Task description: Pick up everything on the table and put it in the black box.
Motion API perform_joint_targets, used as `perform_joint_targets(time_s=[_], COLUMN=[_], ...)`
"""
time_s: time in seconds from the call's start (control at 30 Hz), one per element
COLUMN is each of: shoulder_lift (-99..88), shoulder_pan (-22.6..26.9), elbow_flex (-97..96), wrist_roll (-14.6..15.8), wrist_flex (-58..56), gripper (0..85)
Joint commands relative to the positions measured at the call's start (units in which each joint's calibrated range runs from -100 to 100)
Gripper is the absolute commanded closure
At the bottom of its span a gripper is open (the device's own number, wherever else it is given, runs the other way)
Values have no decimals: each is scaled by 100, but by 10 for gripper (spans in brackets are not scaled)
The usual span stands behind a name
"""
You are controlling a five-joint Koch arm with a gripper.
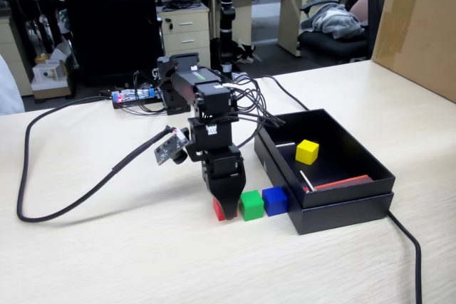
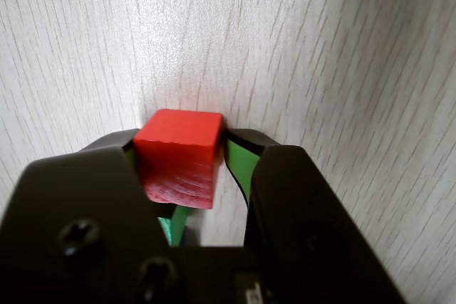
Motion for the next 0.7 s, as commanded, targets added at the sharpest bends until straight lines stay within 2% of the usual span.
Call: perform_joint_targets(time_s=[0.0,0.1,0.17,0.27,0.3,0.4,0.57,0.67], shoulder_lift=[-144,-327,-1004,-2978,-3942,-4584,-4515,-3563], shoulder_pan=[-34,-34,-34,78,225,547,1026,1211], elbow_flex=[329,320,184,-568,-858,-822,-786,-523], wrist_roll=[68,127,156,171,171,190,322,410], wrist_flex=[-36,-243,-563,-701,-701,-701,-623,-528], gripper=[741,819,819,819,819,819,818,815])
